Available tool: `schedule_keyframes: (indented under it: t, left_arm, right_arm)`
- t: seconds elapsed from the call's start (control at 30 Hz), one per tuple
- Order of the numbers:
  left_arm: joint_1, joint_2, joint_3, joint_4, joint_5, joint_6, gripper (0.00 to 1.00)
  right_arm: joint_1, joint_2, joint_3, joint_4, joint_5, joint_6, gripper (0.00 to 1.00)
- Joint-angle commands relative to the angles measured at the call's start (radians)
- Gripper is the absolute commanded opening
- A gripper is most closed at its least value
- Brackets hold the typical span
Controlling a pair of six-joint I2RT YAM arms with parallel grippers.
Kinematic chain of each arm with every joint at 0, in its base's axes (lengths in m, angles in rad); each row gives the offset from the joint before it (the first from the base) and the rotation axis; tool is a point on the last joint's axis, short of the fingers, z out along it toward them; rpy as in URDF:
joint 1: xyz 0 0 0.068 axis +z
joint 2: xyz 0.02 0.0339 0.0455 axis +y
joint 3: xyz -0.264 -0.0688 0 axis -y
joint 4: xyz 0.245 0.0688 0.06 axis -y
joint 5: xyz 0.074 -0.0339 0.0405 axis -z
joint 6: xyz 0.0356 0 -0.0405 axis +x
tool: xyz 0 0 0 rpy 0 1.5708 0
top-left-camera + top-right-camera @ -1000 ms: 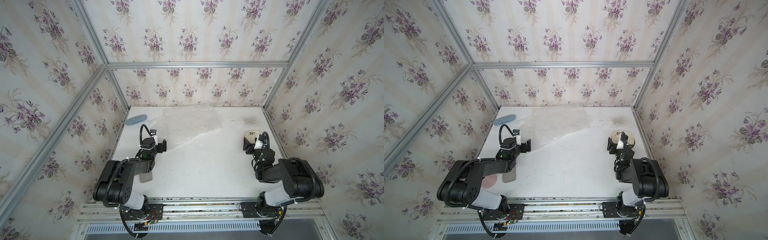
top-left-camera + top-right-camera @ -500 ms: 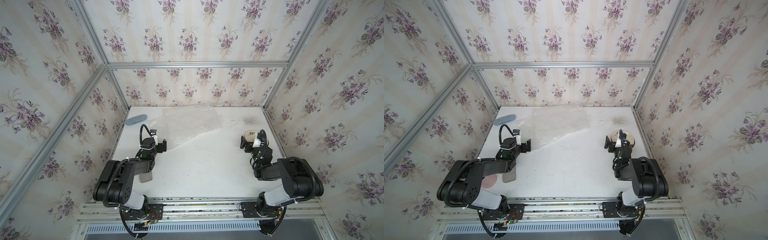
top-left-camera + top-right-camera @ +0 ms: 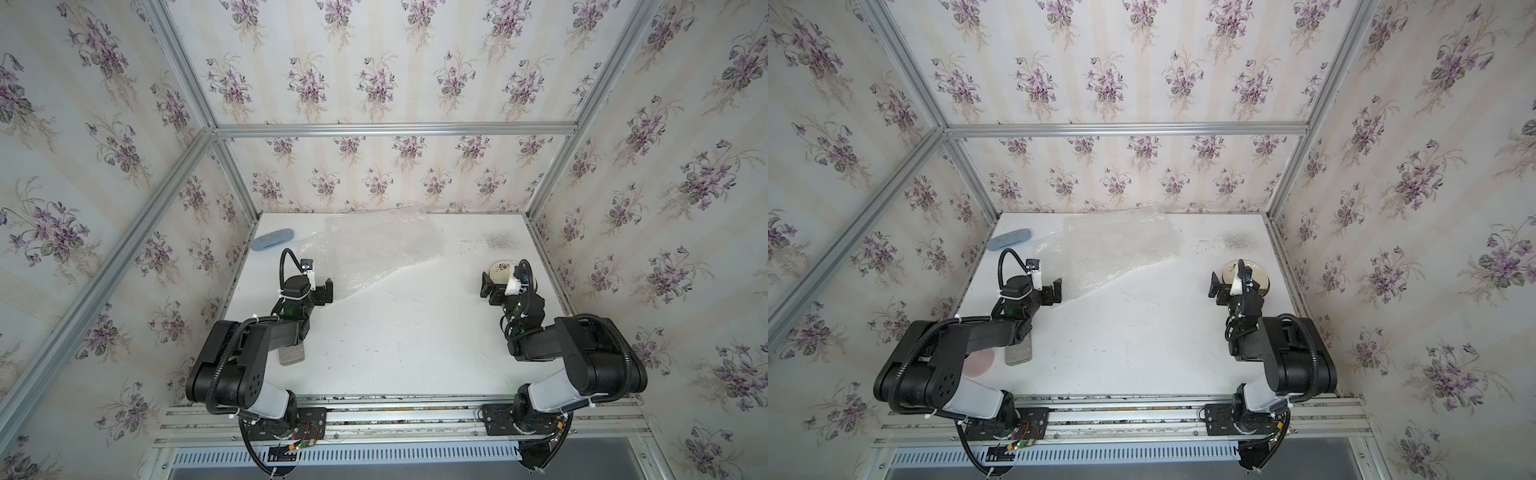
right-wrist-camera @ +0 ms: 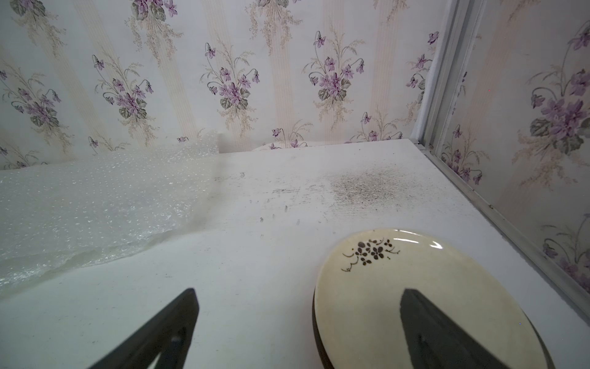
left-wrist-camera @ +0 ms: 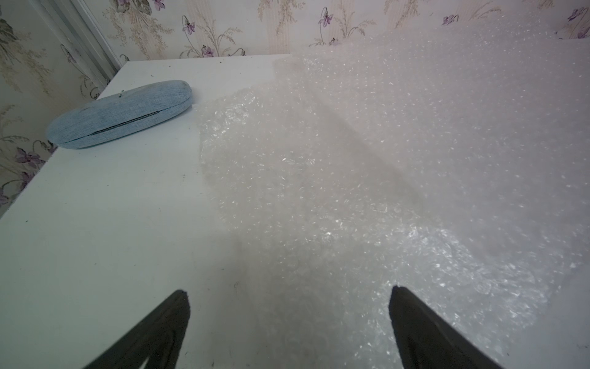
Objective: Unpack dinner plates from bubble wrap
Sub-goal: Reset both arms
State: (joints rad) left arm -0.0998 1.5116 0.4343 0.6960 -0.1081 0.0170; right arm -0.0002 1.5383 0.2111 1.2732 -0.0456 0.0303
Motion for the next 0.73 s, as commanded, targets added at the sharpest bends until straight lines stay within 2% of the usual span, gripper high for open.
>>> schedule_keyframes:
  t: [0.0, 0.7]
  left_arm:
    - [0.002, -0.003, -0.001, 0.040, -0.001, 0.015, 0.99]
    - [0.002, -0.004, 0.000, 0.041, -0.001, 0.016, 0.99]
  right_arm:
    - [0.002, 0.003, 0.002, 0.026, -0.006, -0.011, 1.00]
    - [0.011, 0.004, 0.008, 0.016, -0.003, -0.024, 1.00]
